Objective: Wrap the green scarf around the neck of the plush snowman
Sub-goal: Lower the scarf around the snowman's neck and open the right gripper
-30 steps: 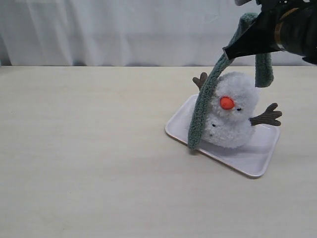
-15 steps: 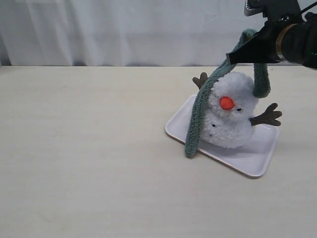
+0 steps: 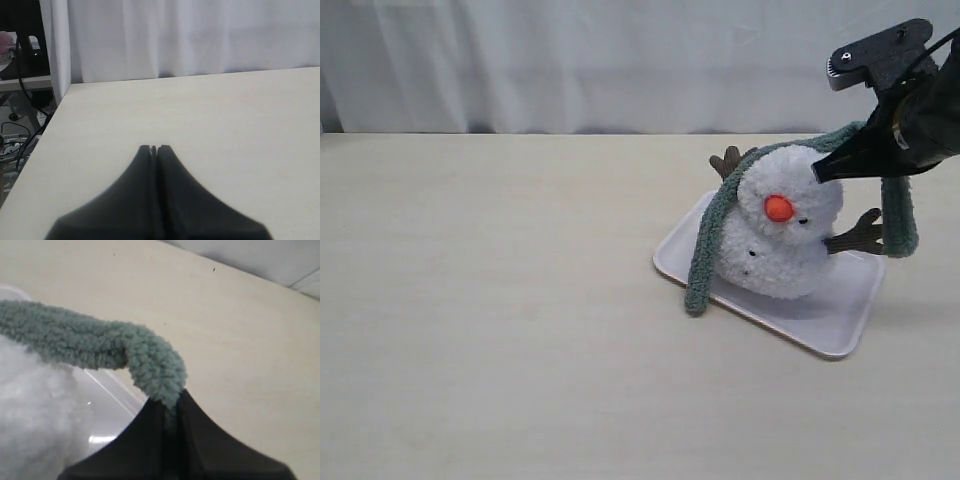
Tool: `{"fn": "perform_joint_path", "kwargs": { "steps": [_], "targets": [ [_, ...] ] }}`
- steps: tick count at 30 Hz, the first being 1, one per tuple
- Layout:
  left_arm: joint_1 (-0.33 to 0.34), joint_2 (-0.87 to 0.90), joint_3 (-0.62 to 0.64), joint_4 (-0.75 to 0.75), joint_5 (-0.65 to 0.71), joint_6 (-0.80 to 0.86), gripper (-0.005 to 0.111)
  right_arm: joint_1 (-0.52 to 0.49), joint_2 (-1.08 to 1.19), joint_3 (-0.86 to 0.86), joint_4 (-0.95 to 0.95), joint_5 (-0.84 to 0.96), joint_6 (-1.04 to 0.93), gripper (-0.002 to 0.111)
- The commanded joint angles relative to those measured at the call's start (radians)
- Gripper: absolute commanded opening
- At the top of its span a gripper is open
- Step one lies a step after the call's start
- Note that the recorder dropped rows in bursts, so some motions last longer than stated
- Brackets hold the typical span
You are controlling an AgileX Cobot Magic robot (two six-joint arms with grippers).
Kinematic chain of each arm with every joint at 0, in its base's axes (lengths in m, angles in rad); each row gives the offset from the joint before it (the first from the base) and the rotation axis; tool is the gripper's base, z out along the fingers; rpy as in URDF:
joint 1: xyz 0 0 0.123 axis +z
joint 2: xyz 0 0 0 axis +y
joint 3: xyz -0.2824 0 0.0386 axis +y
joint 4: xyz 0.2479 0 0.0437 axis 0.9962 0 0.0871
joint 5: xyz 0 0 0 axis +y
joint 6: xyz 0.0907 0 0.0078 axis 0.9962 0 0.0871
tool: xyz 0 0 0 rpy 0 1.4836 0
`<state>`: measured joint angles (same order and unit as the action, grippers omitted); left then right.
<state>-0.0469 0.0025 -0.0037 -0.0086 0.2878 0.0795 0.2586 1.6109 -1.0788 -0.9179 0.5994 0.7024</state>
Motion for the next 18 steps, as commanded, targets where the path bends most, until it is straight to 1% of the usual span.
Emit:
{"fn": "perform_joint_path", "kwargs": {
  "steps": [1,3,11,18],
  "targets": [
    [0.0,-0.003,0.004,-0.004,-0.012,-0.006,0.0,-0.005,-0.003,-0.002,0.153,0.032,-0.14,0.004],
    [0.0,-0.003,0.004,-0.004,-0.012,-0.006,0.0,-0.005,-0.003,-0.002,0.218,0.04,-0.207,0.004],
    [0.0,-0.003,0.004,-0.004,-0.012,-0.006,0.0,-0.005,-0.006,-0.012,0.353,0.085,-0.31,0.004],
    [0.0,-0.003,0.004,-0.002,-0.009,-0.006,0.0,-0.005,-0.008,-0.048,0.528,0.157,-0.442,0.004]
  ]
}}
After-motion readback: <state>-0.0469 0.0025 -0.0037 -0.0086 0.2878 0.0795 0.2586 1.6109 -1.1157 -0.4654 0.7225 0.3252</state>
